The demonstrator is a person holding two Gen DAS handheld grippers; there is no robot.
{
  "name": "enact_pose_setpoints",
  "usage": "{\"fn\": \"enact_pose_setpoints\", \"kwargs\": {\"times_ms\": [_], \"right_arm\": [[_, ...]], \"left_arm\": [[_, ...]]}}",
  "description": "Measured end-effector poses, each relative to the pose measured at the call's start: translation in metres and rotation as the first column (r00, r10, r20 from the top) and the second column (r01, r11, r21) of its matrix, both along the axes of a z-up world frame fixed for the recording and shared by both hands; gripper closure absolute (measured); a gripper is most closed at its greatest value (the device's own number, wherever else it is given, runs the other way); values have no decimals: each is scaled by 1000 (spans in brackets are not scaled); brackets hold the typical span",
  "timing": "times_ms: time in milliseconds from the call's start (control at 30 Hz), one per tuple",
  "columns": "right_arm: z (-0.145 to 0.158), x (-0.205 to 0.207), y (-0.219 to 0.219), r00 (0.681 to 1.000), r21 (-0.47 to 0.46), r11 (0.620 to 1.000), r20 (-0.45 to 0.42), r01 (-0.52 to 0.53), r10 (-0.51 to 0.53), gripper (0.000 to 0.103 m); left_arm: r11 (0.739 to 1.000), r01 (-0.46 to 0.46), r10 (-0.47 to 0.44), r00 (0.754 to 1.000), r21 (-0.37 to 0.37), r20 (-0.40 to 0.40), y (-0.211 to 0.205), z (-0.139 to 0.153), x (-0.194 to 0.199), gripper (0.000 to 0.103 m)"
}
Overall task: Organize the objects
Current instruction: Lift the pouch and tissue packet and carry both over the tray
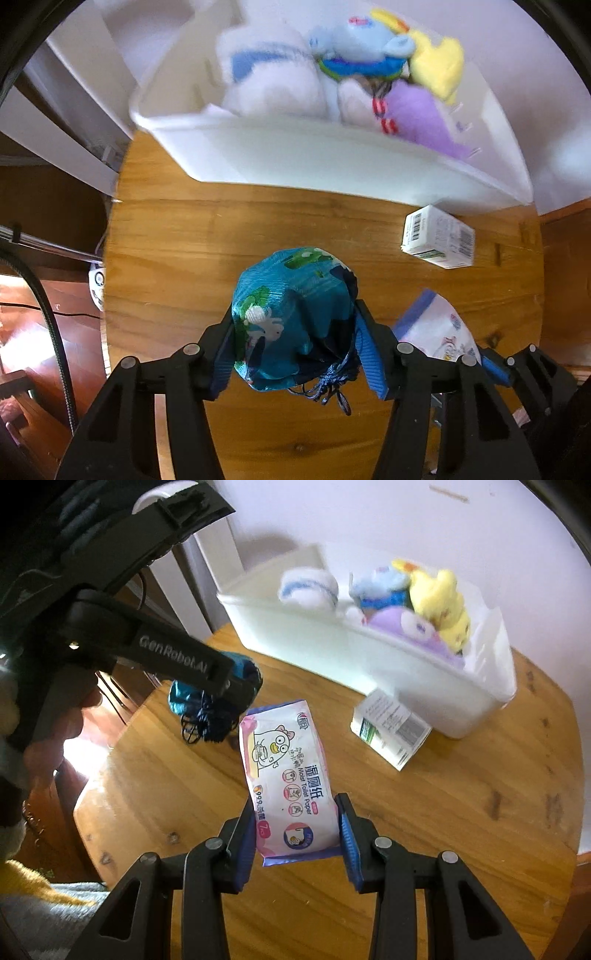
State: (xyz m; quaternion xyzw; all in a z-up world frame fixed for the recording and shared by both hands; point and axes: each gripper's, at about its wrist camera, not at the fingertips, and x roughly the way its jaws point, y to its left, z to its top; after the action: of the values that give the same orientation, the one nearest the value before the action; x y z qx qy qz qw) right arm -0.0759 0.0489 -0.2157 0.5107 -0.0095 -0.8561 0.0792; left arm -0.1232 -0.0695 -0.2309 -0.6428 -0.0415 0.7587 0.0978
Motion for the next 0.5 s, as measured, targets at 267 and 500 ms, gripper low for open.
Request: {"fn": "enact_pose_setpoints", "kwargs": {"times_ms": [267, 500], "right_arm": [[55, -11, 4, 995, -50, 999, -102, 13, -18, 63], [115, -7, 22, 977, -154, 986, -189, 70, -99, 63]], "left_arm": [[999, -14, 20, 989, 45, -147, -20, 73, -35, 42], [999, 12, 3, 953, 47, -303, -15, 133, -69, 42]]}}
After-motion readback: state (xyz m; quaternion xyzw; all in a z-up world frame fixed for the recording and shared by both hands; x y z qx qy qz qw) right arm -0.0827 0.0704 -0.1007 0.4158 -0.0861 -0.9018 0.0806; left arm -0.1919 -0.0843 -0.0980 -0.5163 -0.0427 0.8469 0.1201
